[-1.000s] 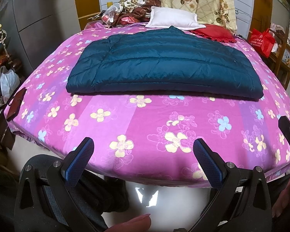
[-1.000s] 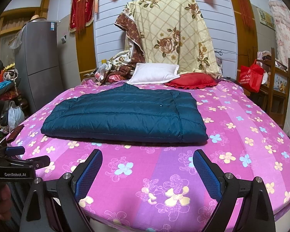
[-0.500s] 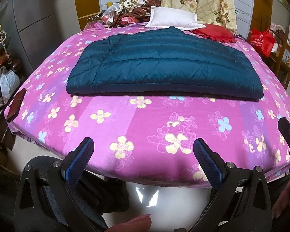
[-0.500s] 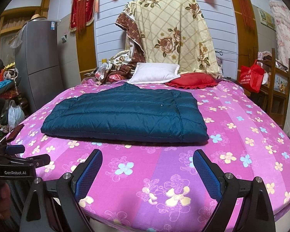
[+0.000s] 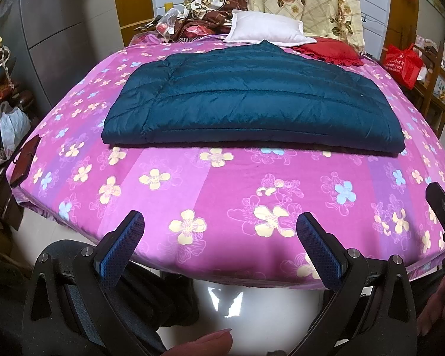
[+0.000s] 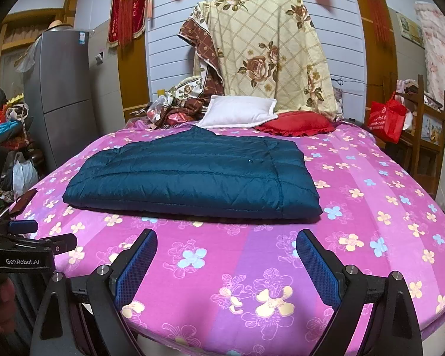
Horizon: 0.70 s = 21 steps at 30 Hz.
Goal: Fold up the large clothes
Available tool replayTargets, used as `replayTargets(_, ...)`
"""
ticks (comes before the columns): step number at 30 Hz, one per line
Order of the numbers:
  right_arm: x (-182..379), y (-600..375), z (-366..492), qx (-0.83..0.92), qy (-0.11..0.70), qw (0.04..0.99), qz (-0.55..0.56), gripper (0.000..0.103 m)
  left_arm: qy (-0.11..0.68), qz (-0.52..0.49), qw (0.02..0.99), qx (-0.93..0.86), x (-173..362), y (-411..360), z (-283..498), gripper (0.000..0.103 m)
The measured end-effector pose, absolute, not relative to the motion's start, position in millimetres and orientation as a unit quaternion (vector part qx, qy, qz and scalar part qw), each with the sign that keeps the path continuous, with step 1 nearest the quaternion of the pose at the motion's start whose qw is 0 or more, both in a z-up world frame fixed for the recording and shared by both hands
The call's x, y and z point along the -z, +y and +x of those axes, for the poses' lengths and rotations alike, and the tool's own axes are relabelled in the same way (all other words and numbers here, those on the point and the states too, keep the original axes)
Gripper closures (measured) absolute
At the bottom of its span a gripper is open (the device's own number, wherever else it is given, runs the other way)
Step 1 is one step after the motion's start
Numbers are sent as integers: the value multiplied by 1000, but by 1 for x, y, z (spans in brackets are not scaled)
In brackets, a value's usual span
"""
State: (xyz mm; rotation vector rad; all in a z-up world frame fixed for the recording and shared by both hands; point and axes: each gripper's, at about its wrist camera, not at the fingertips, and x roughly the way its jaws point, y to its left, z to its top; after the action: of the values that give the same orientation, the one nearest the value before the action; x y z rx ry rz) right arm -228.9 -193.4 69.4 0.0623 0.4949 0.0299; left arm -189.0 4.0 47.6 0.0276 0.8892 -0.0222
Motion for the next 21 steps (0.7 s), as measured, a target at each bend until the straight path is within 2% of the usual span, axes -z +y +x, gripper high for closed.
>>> replayTargets(21, -69, -194, -229, -15, 245, 969, 30, 10, 442, 8, 897, 8, -38, 2, -190, 0)
